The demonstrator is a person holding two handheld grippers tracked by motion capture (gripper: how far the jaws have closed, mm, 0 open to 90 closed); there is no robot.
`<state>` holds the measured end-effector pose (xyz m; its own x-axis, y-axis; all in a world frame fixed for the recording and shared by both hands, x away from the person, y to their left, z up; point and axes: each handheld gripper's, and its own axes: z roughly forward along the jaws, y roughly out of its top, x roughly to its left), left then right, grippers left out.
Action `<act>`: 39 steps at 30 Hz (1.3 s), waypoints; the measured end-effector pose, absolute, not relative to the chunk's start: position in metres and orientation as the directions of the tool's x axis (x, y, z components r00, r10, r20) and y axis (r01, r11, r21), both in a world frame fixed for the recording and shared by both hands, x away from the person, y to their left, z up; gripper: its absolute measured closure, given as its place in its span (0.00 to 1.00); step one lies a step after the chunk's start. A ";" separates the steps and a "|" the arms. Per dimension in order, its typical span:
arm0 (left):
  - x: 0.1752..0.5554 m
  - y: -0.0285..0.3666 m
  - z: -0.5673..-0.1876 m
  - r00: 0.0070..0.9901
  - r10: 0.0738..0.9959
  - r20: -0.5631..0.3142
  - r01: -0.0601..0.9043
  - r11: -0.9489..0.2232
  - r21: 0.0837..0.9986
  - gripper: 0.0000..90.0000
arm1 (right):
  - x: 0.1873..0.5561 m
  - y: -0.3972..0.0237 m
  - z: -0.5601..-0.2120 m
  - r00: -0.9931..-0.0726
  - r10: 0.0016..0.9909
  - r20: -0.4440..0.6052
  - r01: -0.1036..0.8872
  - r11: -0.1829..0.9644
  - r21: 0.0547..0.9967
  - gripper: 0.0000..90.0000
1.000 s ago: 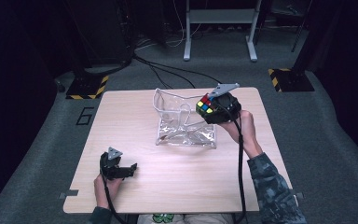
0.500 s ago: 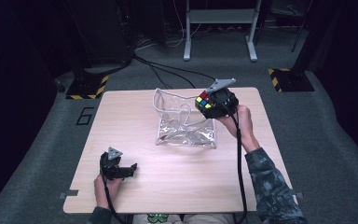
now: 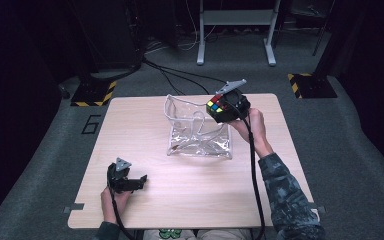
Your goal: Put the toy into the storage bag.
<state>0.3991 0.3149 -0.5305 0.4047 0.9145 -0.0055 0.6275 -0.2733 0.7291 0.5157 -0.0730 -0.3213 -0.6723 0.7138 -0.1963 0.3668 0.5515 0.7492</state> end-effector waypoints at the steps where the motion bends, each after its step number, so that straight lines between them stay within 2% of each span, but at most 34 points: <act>1: 0.399 0.315 -0.531 0.404 0.915 -0.006 0.628 -0.273 0.729 0.08 | 0.516 -0.073 -0.321 -0.672 0.714 -0.196 0.367 0.552 0.749 0.37; 20: 0.399 0.315 -0.530 0.404 0.915 -0.004 0.627 -0.274 0.729 0.08 | 0.542 -0.056 -0.346 -0.678 0.706 -0.204 0.437 0.611 0.660 0.37; 39: 0.399 0.315 -0.530 0.405 0.914 -0.003 0.627 -0.275 0.729 0.08 | 0.556 -0.053 -0.362 -0.664 0.725 -0.184 0.484 0.604 0.633 0.37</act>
